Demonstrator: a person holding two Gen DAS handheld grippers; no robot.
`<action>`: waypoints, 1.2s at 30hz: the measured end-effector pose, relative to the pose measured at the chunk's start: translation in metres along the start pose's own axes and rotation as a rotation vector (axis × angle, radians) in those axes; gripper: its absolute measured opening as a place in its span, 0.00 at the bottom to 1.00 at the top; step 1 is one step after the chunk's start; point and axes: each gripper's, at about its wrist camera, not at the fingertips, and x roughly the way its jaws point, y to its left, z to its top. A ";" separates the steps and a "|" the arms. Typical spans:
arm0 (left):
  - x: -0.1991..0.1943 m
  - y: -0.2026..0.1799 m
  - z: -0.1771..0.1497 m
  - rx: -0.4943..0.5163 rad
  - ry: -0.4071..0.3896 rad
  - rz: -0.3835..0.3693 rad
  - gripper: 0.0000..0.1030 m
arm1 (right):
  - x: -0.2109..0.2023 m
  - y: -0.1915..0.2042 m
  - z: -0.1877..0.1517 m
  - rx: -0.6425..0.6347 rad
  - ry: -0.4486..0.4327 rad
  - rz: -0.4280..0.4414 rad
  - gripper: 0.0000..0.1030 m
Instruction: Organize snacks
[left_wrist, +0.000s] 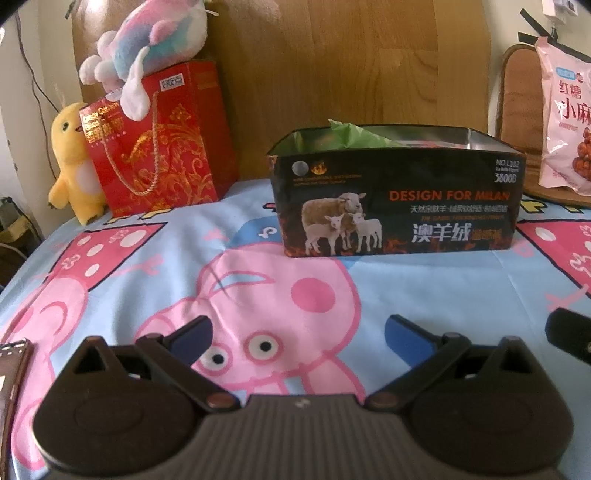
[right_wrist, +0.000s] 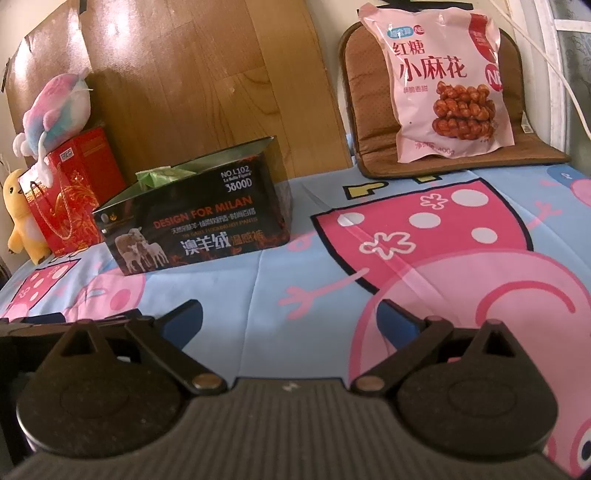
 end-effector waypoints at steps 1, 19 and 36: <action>-0.001 0.000 0.000 0.001 -0.001 0.006 1.00 | 0.000 0.000 0.000 -0.003 -0.002 0.001 0.99; -0.010 0.008 -0.001 -0.030 -0.073 0.146 1.00 | -0.007 0.004 -0.003 -0.047 -0.046 0.029 0.99; -0.013 0.005 -0.003 -0.002 -0.112 0.225 1.00 | -0.009 0.004 -0.004 -0.049 -0.063 0.035 0.99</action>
